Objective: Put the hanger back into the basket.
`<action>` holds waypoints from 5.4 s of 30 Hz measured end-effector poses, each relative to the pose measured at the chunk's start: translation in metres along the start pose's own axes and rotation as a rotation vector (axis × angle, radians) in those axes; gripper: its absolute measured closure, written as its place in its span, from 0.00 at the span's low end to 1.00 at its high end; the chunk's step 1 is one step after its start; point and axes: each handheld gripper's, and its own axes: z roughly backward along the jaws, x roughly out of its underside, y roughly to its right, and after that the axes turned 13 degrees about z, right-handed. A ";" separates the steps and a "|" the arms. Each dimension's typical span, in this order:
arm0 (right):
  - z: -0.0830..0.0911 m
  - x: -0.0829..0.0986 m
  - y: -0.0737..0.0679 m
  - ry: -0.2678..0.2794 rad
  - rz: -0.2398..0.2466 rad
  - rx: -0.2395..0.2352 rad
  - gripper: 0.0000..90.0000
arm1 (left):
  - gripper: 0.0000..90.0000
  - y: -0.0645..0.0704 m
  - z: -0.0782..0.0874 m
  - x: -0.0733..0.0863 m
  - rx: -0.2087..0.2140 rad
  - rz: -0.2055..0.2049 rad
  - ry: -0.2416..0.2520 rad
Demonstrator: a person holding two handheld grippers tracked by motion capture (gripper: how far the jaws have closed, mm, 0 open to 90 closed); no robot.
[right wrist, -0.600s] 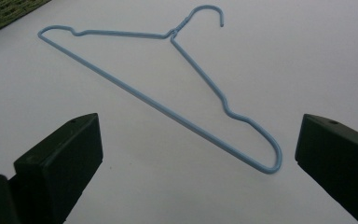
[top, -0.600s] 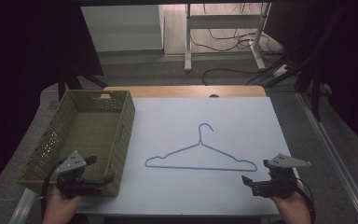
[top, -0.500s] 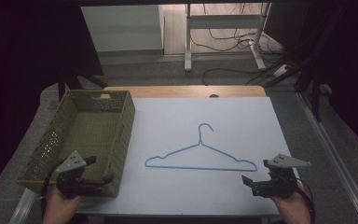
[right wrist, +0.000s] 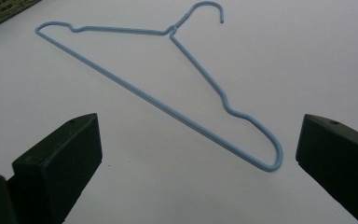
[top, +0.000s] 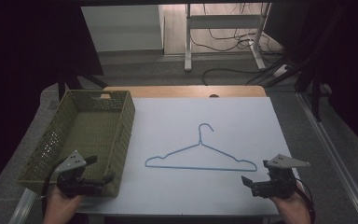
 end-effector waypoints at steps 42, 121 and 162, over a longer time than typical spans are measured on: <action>-0.009 -0.039 0.006 0.000 0.044 -0.004 0.00 | 0.09 0.034 -0.021 -0.033 0.134 -0.079 0.014; -0.171 -0.087 0.032 -0.212 0.245 -0.194 0.64 | 0.05 0.080 -0.143 -0.043 0.192 -0.166 -0.141; -0.183 -0.097 0.028 -0.236 0.424 -0.269 0.96 | 0.05 0.082 -0.149 -0.046 0.192 -0.148 -0.158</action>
